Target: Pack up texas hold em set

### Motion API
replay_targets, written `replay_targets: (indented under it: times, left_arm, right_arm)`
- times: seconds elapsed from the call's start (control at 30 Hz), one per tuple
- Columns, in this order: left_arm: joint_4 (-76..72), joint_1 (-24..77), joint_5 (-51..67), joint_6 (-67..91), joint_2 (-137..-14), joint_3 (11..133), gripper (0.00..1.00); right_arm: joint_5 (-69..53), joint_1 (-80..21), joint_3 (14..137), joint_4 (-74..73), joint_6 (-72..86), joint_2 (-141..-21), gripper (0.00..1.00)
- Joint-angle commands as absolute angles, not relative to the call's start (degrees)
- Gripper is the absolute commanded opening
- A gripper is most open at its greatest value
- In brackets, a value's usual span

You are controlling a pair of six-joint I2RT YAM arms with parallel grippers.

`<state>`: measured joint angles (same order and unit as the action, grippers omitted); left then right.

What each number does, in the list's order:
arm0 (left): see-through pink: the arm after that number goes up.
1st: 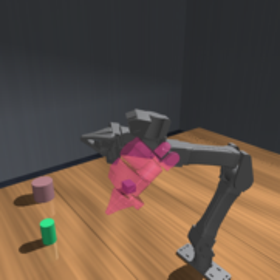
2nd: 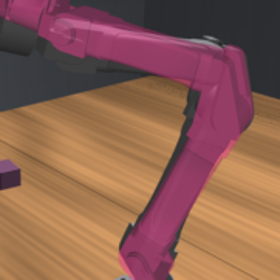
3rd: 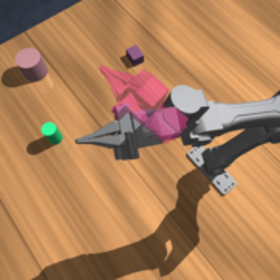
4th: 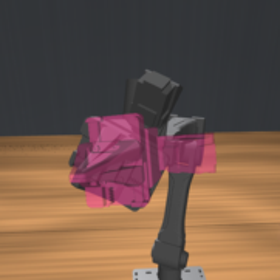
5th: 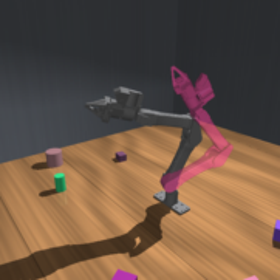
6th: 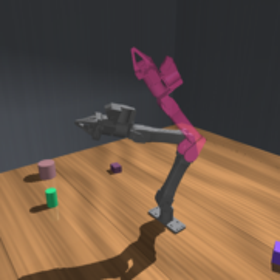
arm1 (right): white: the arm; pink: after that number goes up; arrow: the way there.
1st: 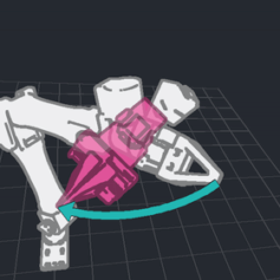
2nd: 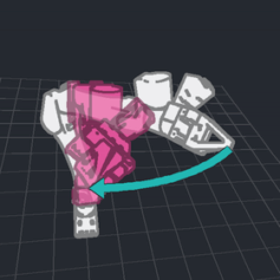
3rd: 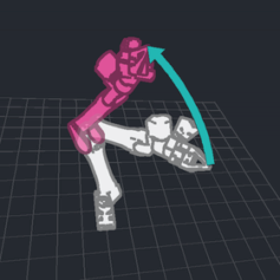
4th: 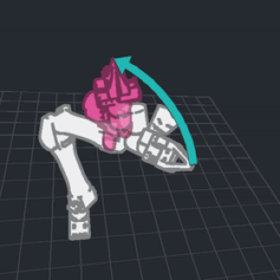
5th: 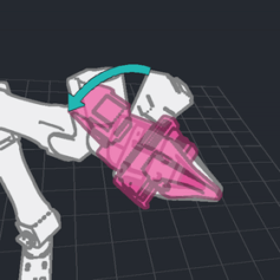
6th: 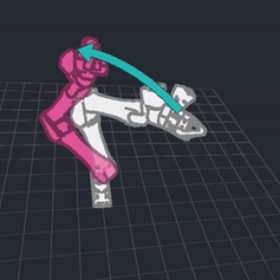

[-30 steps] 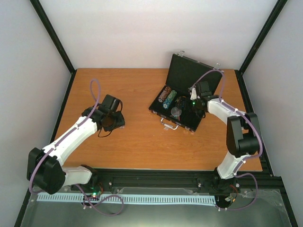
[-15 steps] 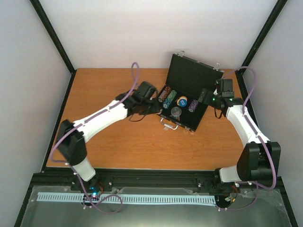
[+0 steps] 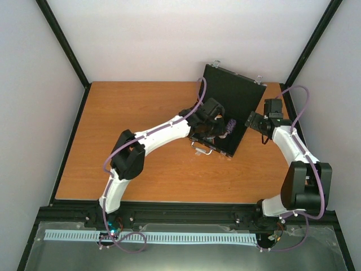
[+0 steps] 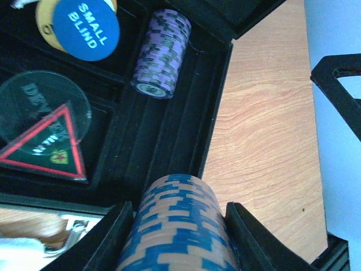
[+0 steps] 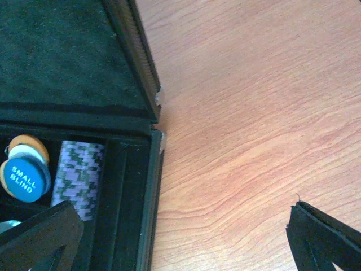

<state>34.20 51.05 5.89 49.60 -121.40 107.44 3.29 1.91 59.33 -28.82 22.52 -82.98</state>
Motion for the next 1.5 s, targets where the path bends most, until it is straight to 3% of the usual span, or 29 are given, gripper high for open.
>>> replay_targets:
  times: [0.0,0.3,0.8,0.87,0.93,1.0,1.13,1.47]
  left_arm:
    - [31.65,52.1,9.79,54.2,-123.89,115.0,0.01]
    - [41.44,54.06,7.46,54.14,-136.4,133.88,0.01]
    - [43.67,54.58,4.42,59.07,-146.15,141.69,0.01]
    - [43.84,54.71,5.0,59.17,-147.17,142.42,0.07]
    - [43.8,54.96,5.68,58.76,-147.88,142.98,0.24]
    - [44.01,55.31,5.79,58.16,-148.09,143.1,0.25]
    - [44.79,55.8,6.49,57.48,-148.08,142.98,0.45]
    - [47.47,55.89,6.98,55.5,-143.14,136.46,0.58]
  right_arm:
    - [4.56,3.44,58.68,-26.59,22.63,-84.33,1.0]
    - [2.3,3.69,58.84,-26.06,22.78,-86.36,1.0]
    - [-0.77,5.5,60.07,-25.73,23.28,-89.41,1.0]
    - [-1.01,5.57,59.89,-25.44,23.38,-89.71,1.0]
    - [-1.26,5.57,59.84,-25.27,23.48,-90.09,1.0]
    - [-1.54,5.57,59.8,-25.1,23.57,-90.53,1.0]
    - [-2.19,5.62,59.61,-24.87,23.84,-90.79,1.0]
    - [-2.49,5.58,59.22,-25.02,23.56,-90.42,1.0]
